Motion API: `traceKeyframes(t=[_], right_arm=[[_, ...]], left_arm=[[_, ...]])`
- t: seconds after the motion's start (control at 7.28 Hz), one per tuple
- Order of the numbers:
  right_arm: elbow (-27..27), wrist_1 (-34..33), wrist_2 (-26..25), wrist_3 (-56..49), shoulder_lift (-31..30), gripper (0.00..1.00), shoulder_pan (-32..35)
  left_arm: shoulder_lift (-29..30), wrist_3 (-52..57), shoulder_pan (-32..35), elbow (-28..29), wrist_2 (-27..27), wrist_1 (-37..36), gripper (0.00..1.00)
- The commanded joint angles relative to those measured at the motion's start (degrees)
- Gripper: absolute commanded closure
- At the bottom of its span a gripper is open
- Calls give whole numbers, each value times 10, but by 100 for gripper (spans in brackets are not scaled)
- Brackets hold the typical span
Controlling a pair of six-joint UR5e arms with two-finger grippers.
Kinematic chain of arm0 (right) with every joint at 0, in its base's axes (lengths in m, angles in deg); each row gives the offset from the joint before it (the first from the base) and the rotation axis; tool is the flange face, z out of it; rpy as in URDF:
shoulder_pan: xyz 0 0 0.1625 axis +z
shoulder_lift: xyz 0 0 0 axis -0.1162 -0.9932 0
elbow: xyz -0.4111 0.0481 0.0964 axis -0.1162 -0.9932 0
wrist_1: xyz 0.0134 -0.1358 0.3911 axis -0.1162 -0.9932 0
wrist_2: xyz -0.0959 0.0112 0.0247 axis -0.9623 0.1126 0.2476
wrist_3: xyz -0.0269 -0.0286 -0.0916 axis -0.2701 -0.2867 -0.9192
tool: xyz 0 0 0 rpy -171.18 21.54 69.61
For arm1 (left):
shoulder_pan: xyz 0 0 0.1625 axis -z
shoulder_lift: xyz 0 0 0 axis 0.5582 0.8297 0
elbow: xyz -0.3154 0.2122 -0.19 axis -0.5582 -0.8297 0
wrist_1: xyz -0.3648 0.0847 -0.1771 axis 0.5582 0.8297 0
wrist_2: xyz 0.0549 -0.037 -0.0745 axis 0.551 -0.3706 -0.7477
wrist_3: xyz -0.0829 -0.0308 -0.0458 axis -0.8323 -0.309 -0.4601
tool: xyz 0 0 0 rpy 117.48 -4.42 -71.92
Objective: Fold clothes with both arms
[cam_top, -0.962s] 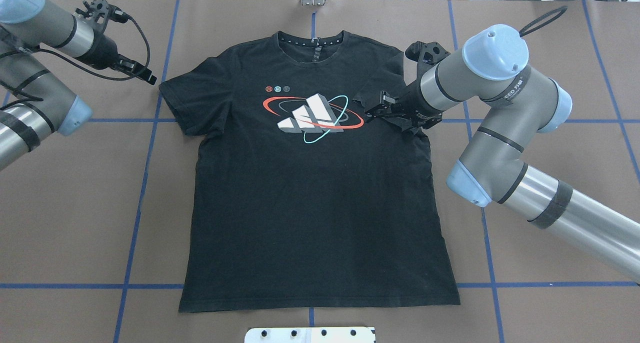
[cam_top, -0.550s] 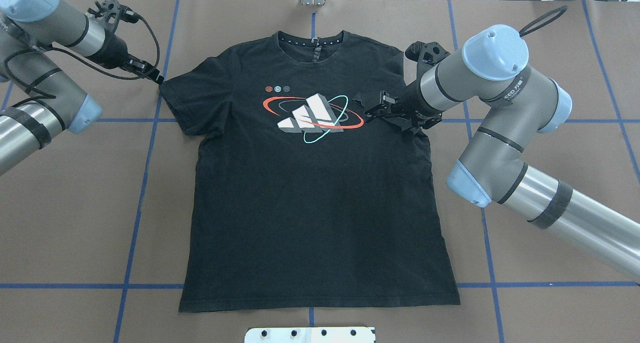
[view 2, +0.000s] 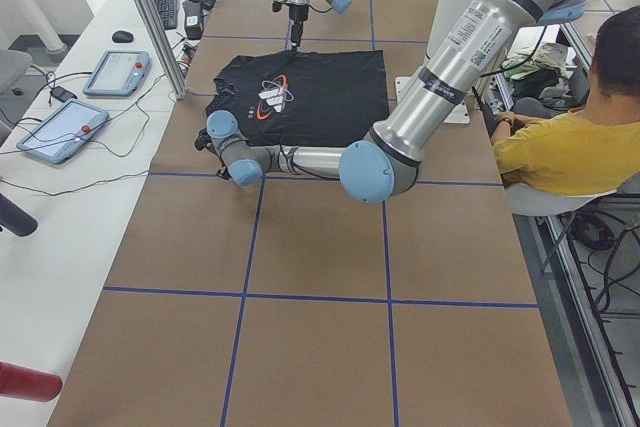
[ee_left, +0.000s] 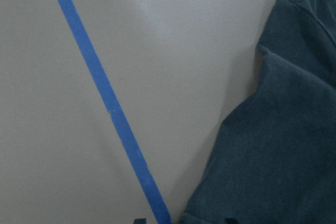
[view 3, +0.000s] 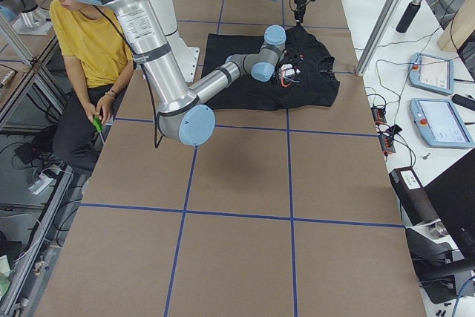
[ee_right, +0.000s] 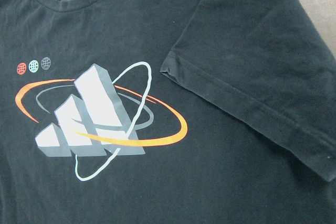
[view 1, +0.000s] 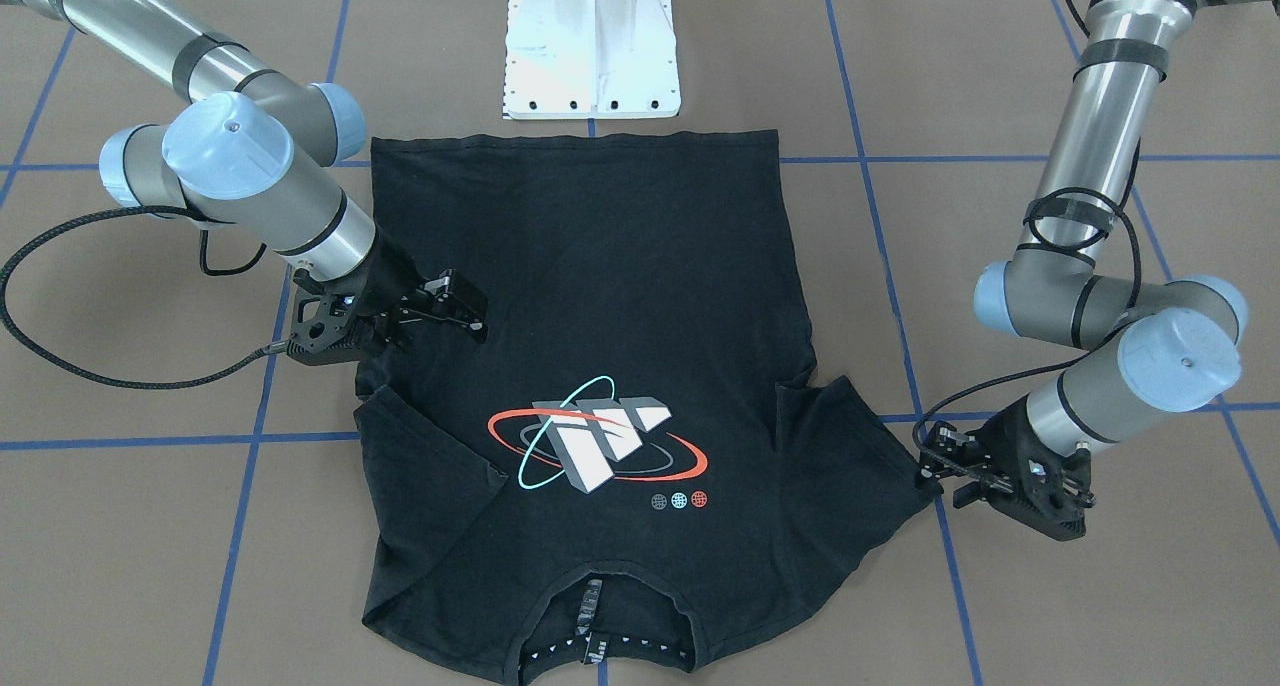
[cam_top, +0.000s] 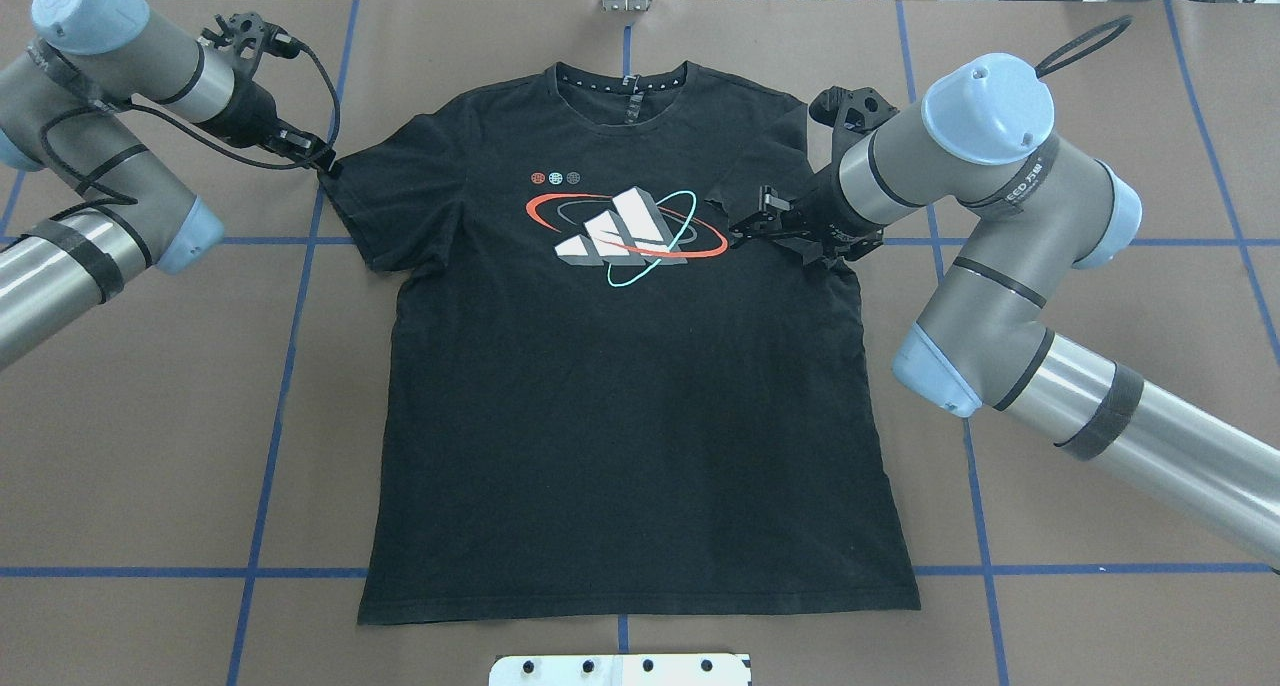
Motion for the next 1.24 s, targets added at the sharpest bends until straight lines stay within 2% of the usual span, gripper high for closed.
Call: traceKeyframes(t=[0.0,0.14,0.27,0.41,0.69,0.96,1.1], right_arm=[[0,0,0,0,0,0,-1],[0,0,0,0,0,0,-1],[0,0,0,0,0,0,-1],[0,0,0,0,0,0,-1],[1,0,1,0,0,0,-1],[10,0,5,0,0,0,0],[10,0,8,-1,0,0,1]], left_arm=[[1,-1,-3,9,1,6,53],[1,-1,-3,15,1,14,56],[2,-1,-3,15,1,14,80],[2,-1,-3,15,2,14,100],[2,-31,2,3,-3,15,100],[-23,-127,8,-96,-65,7,100],[-17,-187,3,-120,-63,7,100]])
